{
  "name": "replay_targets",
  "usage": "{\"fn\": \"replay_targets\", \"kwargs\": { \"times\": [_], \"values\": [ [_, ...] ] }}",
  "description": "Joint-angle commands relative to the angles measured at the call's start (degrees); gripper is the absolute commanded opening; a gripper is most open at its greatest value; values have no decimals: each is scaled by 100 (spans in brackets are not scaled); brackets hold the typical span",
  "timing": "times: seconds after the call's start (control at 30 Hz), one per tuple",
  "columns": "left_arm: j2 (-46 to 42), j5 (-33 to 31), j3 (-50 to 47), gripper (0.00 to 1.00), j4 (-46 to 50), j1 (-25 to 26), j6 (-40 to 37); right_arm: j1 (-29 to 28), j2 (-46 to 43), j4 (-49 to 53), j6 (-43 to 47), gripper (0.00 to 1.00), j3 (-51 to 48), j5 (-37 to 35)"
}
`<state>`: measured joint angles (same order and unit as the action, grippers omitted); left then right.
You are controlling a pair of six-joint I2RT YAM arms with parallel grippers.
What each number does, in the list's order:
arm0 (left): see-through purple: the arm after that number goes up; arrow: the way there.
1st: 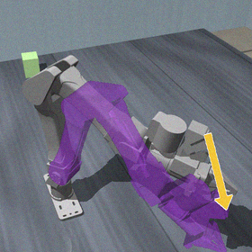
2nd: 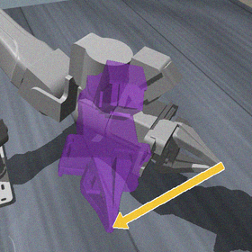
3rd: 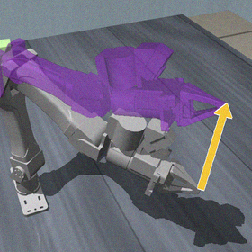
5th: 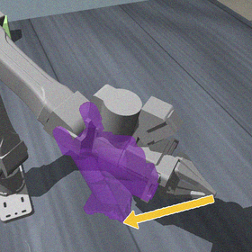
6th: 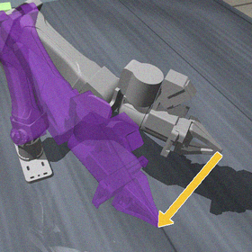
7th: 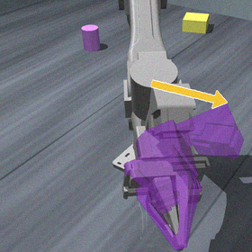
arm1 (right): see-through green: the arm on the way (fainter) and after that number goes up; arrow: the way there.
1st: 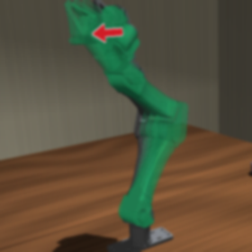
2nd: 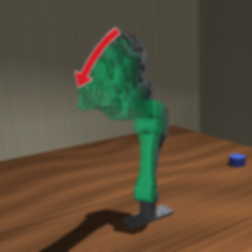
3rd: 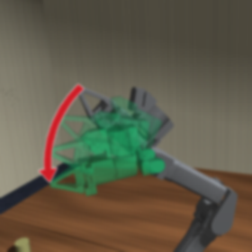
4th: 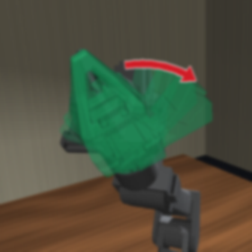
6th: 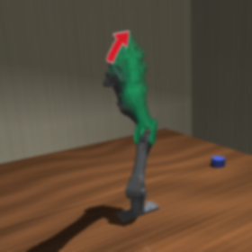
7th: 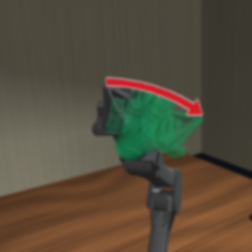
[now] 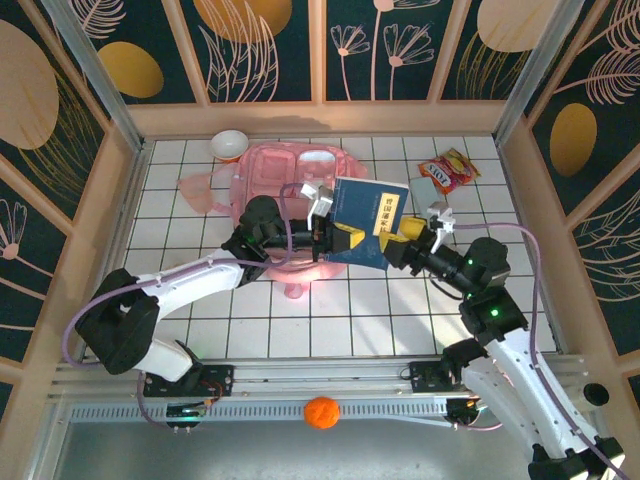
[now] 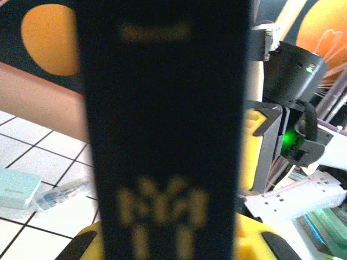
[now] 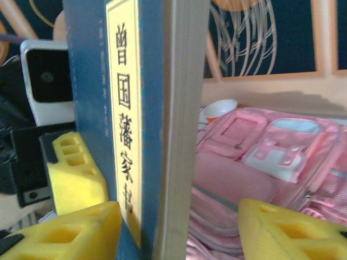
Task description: Pack the student bag
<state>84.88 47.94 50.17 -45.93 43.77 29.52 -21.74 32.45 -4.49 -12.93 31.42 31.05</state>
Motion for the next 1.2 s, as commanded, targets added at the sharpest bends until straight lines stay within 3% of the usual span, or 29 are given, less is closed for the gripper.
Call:
{"fn": "replay_targets", "kwargs": {
  "times": [0.0,0.23,0.53,0.6,0.63,0.7,0.73,0.8,0.87,0.93,1.17],
  "values": [
    [39,596,255,0,-732,-25,110,-5,56,-235,220,61,96,772],
    [72,735,300,3,-1374,-31,572,2,-21,-363,78,63,37,2005],
    [11,611,251,4,-1269,-26,515,4,43,-1591,-325,61,-207,2119],
    [11,602,196,5,-1370,-26,586,7,102,-2058,-534,52,-323,2227],
    [11,589,165,6,-1429,-26,631,3,132,-2164,-574,42,-346,2232],
    [-11,535,129,9,-1449,-26,637,15,131,-2090,-501,13,-326,2095],
    [-45,490,121,13,-1382,-26,583,13,103,-1906,-450,0,-268,1830],
    [-129,306,91,25,-1004,-27,287,16,20,-1478,-347,0,-129,1276],
    [-233,140,41,48,-459,-26,-173,12,-114,-1120,-78,0,-22,920],
    [-436,-174,54,65,355,-25,-822,15,-238,-686,322,0,45,636],
    [-1571,-1803,-273,75,2148,-26,-2818,-4,10,1846,2754,0,600,253]
  ]
}}
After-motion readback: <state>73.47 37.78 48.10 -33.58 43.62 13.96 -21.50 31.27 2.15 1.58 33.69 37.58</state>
